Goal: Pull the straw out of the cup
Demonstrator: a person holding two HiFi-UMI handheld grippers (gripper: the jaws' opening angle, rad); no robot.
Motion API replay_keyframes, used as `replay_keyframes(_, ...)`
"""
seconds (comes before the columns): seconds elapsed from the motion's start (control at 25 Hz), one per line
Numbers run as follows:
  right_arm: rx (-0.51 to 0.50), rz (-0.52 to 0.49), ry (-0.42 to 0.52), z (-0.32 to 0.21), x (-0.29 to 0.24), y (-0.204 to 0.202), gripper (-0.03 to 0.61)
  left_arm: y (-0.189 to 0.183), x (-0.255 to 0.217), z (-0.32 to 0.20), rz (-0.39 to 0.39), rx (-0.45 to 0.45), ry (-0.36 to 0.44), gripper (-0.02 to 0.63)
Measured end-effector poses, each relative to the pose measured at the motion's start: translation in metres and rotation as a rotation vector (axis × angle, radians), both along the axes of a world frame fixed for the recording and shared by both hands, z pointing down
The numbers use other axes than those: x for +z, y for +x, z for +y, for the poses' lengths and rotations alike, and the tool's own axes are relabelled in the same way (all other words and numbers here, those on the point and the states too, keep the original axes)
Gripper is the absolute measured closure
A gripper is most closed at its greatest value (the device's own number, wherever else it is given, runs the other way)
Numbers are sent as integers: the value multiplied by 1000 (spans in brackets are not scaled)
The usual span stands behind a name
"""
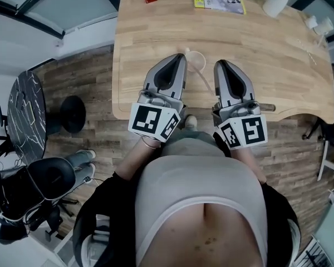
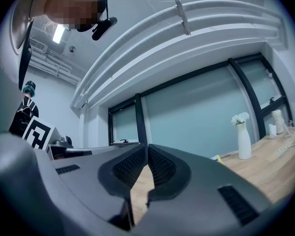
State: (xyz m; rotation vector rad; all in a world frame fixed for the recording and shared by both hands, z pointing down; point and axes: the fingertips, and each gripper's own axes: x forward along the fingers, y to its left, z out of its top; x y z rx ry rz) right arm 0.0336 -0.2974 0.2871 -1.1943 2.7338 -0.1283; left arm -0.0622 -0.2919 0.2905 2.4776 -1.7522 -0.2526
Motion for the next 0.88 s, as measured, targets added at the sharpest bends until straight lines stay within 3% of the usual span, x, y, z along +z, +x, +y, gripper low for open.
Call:
replay_keyframes(0.8, 1, 32, -58, -15, 16, -19, 540, -14, 2, -25, 21, 66, -10, 607)
replay_keyframes(0.84, -14, 37, -73, -14, 20, -22, 509, -15, 3, -25, 22, 68, -14, 607)
replay_keyframes(0.88, -32, 40, -89, -13, 24, -25, 417, -16, 5, -24, 22, 69, -18, 607)
